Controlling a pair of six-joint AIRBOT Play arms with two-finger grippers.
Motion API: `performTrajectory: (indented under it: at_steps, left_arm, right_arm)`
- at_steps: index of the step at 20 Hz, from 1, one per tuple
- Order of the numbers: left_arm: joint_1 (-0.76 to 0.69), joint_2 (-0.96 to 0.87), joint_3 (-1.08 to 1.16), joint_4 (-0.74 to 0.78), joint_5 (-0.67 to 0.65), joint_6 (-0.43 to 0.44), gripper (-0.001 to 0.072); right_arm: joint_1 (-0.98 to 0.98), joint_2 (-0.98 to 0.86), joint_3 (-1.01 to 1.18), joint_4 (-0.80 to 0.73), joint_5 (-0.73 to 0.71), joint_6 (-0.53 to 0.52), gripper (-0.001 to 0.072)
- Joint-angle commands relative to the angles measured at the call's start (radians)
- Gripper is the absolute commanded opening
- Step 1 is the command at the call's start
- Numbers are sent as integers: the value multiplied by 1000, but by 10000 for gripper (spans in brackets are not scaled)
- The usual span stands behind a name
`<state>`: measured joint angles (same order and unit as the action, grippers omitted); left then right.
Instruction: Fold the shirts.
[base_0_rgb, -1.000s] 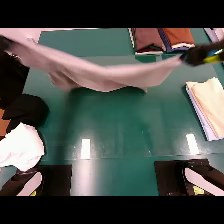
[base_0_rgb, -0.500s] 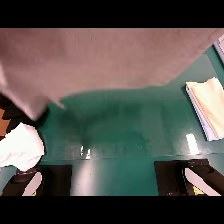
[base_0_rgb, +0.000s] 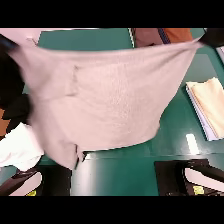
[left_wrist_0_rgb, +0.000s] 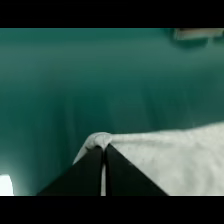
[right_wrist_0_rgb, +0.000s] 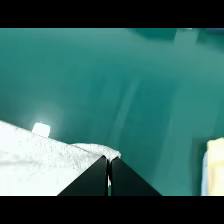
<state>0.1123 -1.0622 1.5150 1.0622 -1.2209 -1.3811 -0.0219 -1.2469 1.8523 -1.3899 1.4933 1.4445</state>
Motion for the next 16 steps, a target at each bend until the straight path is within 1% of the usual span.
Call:
performTrajectory:
  at_steps: [1,2,5,7,9,10,12,16]
  left_arm:
    - [-68,-222,-217,-8,53,85,21]
    - [-84,-293,-219,-7,77,106,21]
    - [-90,-460,-151,-8,176,98,21]
    - [-89,-506,-85,-6,226,99,21]
    - [-89,-515,-23,2,257,100,21]
    - [-89,-515,12,29,258,100,21]
    - [-89,-515,68,89,216,100,22]
    - [-89,-515,62,110,60,138,22]
  right_arm:
    - [0,-169,-96,2,5,-5,11]
    - [0,-228,-103,2,6,-6,11]
    - [-16,-368,-100,11,-26,-5,11]
    - [-23,-427,-100,11,-69,-5,11]
    - [-42,-446,-100,12,-110,-5,11]
    - [-50,-445,-100,11,-126,-5,12]
    - [-77,-424,-100,11,-129,-6,12]
    - [-104,-369,-103,10,-75,-46,11]
